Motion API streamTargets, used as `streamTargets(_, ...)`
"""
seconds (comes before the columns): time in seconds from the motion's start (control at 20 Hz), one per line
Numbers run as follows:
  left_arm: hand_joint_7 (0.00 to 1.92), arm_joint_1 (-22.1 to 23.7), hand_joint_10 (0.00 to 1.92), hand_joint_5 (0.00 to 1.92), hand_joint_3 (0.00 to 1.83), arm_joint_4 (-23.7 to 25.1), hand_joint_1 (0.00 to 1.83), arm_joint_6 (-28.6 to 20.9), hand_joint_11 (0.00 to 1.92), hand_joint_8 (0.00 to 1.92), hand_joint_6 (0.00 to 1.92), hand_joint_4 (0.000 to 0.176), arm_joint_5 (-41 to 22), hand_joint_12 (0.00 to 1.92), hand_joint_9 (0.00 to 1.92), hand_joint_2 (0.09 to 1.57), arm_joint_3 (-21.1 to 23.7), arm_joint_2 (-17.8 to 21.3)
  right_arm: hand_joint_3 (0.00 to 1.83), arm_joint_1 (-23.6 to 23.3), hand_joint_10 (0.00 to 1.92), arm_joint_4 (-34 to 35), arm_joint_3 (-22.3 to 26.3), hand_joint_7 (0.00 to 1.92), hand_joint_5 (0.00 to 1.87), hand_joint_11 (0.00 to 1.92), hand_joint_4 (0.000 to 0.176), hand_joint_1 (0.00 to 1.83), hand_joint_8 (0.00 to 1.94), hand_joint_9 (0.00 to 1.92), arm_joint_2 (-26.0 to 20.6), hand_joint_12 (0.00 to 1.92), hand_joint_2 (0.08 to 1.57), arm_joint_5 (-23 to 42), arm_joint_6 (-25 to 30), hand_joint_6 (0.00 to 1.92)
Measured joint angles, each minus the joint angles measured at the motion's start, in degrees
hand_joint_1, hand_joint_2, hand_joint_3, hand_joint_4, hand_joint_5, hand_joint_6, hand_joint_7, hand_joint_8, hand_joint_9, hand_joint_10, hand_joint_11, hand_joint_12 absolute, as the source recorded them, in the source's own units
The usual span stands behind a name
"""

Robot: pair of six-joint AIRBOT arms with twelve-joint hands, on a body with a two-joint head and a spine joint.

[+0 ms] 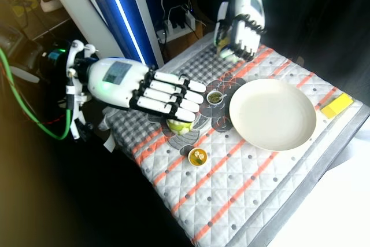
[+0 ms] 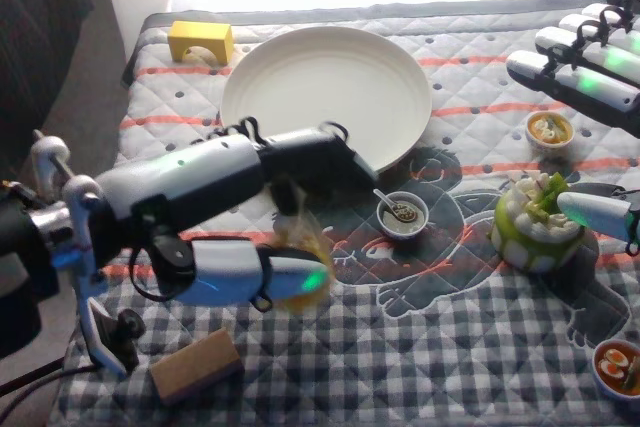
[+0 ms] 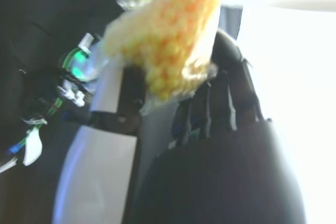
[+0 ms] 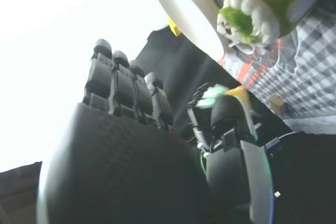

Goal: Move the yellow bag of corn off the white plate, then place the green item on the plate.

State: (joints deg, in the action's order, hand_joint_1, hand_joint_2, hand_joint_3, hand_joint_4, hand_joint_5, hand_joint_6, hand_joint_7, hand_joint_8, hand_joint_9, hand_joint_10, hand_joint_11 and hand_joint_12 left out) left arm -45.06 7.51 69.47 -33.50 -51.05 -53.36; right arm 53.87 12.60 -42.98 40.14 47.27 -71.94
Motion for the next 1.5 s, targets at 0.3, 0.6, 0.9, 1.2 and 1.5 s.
streamTargets(0.3,0.0,-1.5,0.0,0.0,0.0,-0.2,0.43,-1.7,0.0,0.0,0.0,0.075,-0.6,0.01,0.0,1.32,0.0,0.4,0.0,0.4,0.0,-1.4,-0.5,0.0,0.0,0.02,0.043,0.46,0.0,0.0,0.0,0.01,1.23,0.1,3.8,0.0)
streamTargets(0.6,0.0,-3.2,0.0,0.01,0.0,-7.1,0.48,-1.9,0.01,0.0,0.05,0.009,-13.3,0.56,0.0,1.4,0.5,4.6,0.0,2.0,0.01,-4.8,-5.6,0.0,0.0,0.0,0.037,0.61,0.0,0.02,3.1,0.73,1.13,-3.9,14.3,0.0)
streamTargets(0.9,0.07,-3.7,0.03,0.12,0.0,-10.7,0.5,-1.9,0.0,0.01,0.03,0.0,-22.0,1.39,0.06,1.33,0.3,5.7,0.0,1.7,0.13,-5.2,-10.2,0.29,0.16,0.0,0.0,0.86,0.06,0.33,8.7,1.32,1.12,-11.7,16.2,0.05)
streamTargets(1.2,0.06,-3.9,0.04,0.12,0.0,-10.8,0.6,-1.9,0.0,0.0,0.01,0.0,-24.4,0.93,0.04,1.34,0.3,5.8,0.01,-3.5,1.75,-8.8,-10.6,0.81,0.62,0.94,0.0,1.2,1.54,0.9,9.0,1.91,1.26,-13.1,16.3,1.36)
streamTargets(1.5,0.03,-4.4,0.0,0.09,0.0,-11.2,0.58,-1.9,0.0,0.0,0.0,0.0,-25.0,0.27,0.0,1.35,0.0,6.0,0.0,-14.7,1.69,-12.5,-13.7,0.77,0.61,0.62,0.0,1.15,1.5,0.67,9.6,1.92,1.28,-7.9,16.4,1.44)
